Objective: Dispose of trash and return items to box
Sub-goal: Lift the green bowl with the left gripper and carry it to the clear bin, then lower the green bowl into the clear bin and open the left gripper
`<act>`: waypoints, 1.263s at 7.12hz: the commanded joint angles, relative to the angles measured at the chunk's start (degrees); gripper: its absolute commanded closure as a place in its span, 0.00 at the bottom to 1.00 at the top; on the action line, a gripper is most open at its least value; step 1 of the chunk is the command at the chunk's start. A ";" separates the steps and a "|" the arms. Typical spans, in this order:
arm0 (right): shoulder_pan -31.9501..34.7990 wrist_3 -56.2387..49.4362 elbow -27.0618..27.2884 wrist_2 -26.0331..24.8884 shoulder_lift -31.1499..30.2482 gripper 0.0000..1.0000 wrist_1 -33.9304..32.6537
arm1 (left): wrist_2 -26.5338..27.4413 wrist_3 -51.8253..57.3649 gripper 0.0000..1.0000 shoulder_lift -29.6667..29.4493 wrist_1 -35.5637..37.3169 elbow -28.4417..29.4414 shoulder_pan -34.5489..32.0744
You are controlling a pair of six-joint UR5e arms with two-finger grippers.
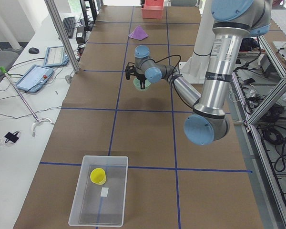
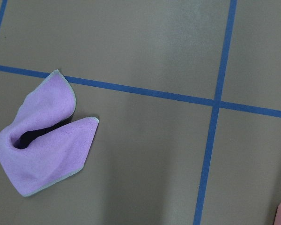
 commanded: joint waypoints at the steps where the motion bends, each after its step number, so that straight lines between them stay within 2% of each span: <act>1: 0.00 0.09 0.19 0.01 -0.01 0.00 0.13 | -10.53 32.59 1.00 8.84 -0.04 7.76 -22.17; 2: 0.00 0.09 0.11 -0.08 -0.01 0.00 0.40 | -18.51 50.85 1.00 5.71 0.05 22.37 -33.08; 4: 0.00 0.44 0.19 -0.08 -0.01 0.00 0.40 | -20.18 73.16 1.00 -8.75 0.31 50.68 -44.66; 5: 0.00 0.53 0.28 0.01 -0.01 0.00 0.40 | -20.18 79.79 1.00 -15.08 0.31 61.78 -48.53; 8: 0.00 1.05 0.19 -0.08 -0.10 0.00 0.40 | -16.33 86.09 1.00 -15.85 -1.09 70.47 -51.82; 9: 0.00 1.05 0.11 -0.08 -0.01 0.00 0.40 | -16.22 83.32 1.00 -16.03 -2.31 74.07 -51.82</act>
